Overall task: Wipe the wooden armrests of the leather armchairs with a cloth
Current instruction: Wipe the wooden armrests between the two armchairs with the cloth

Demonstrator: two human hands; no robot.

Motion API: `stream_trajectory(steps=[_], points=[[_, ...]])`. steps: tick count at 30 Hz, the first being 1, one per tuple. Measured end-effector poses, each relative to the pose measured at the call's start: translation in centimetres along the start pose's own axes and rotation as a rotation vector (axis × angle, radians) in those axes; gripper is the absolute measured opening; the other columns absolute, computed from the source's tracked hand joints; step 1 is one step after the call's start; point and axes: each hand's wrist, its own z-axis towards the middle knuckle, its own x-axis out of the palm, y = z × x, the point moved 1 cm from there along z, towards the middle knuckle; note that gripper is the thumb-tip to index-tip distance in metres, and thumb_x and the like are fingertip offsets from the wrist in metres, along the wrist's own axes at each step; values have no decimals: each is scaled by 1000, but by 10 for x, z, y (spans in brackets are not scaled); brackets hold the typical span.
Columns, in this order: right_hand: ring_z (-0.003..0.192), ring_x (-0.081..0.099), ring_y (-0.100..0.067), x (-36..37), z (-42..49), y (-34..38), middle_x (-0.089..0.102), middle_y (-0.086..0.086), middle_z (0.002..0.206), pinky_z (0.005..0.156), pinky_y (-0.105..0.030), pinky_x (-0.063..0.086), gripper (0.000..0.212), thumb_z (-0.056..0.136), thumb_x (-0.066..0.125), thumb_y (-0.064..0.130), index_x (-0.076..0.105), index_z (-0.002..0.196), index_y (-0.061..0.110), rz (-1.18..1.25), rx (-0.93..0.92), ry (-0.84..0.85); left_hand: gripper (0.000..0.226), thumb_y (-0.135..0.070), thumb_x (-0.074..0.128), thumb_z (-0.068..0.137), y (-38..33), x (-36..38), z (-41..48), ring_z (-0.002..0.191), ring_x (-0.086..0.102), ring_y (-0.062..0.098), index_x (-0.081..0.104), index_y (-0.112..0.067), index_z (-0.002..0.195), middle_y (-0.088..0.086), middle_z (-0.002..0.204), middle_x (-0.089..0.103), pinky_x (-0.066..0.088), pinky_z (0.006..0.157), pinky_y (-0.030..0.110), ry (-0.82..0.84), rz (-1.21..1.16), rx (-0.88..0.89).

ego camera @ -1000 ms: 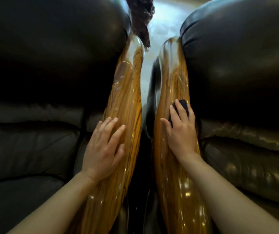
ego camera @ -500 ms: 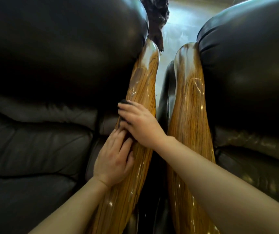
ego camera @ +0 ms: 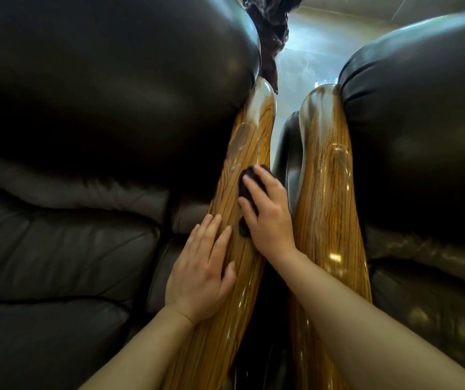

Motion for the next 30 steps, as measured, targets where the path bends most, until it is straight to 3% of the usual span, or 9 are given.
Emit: stream_trajectory(steps=[2, 5, 8, 10, 12, 18, 20, 26, 30], points=[[148, 24, -20, 8, 6, 8, 30, -2, 160, 121, -39, 25, 55, 98, 61, 27, 44, 149, 16, 38, 200, -29, 65, -42, 41, 95, -1, 1, 0, 153, 6, 17, 26, -16, 153, 8, 163, 20, 15, 124, 40, 9, -5, -13], [151, 15, -20, 12, -9, 10, 21, 0, 164, 119, -32, 17, 66, 96, 63, 31, 34, 154, 18, -13, 180, -20, 62, -46, 40, 94, -4, -1, 4, 153, 10, 20, 33, -16, 148, 10, 160, 25, 21, 121, 43, 18, -28, -40], [150, 19, -21, 11, 3, -3, 22, -2, 163, 119, -31, 20, 67, 97, 60, 33, 31, 155, 17, 21, 219, 4, 53, -48, 41, 92, -9, -3, 28, 148, 21, 25, 43, -15, 133, 12, 151, 33, 28, 116, 40, -24, -40, -72], [148, 25, -22, 11, 30, -11, 24, -5, 162, 118, -33, 24, 66, 100, 56, 36, 29, 156, 14, 109, 390, -3, 54, -48, 42, 91, -13, -4, 41, 148, 20, 25, 42, -14, 133, 12, 151, 32, 26, 117, 40, -36, -44, -78], [148, 26, -24, 12, 52, -14, 25, -8, 162, 117, -32, 23, 65, 102, 51, 38, 27, 156, 10, 122, 449, 13, 57, -49, 42, 92, -13, -3, 47, 149, 18, 24, 41, -14, 136, 11, 153, 31, 20, 118, 39, -46, -29, -73], [154, 7, -22, 6, -4, 4, 12, 2, 167, 121, -35, 9, 66, 101, 39, 46, 23, 158, 17, -12, 209, 61, 60, -48, 43, 91, -14, -6, 46, 150, 15, 20, 40, -14, 141, 11, 156, 32, 16, 118, 37, -36, -19, -83], [154, 7, -22, 6, 0, -4, 12, 3, 167, 122, -37, 11, 64, 101, 38, 46, 24, 157, 19, -11, 163, 89, 59, -47, 43, 91, -15, -6, 46, 150, 16, 20, 41, -14, 141, 11, 155, 33, 17, 118, 37, -31, -16, -85], [154, 11, -25, 21, 97, -35, 16, -7, 167, 124, -39, 10, 60, 106, 39, 38, 22, 157, 12, 25, 319, 59, 58, -47, 44, 91, -14, -4, 47, 151, 17, 20, 44, -15, 139, 10, 156, 33, 22, 119, 39, -36, -28, -82], [155, 5, -31, 24, 130, -41, 15, -10, 167, 125, -42, 6, 59, 107, 38, 36, 23, 157, 8, -84, 232, 79, 60, -46, 44, 91, -14, -5, 48, 151, 14, 20, 42, -14, 142, 11, 158, 31, 19, 120, 40, -28, -13, -72]])
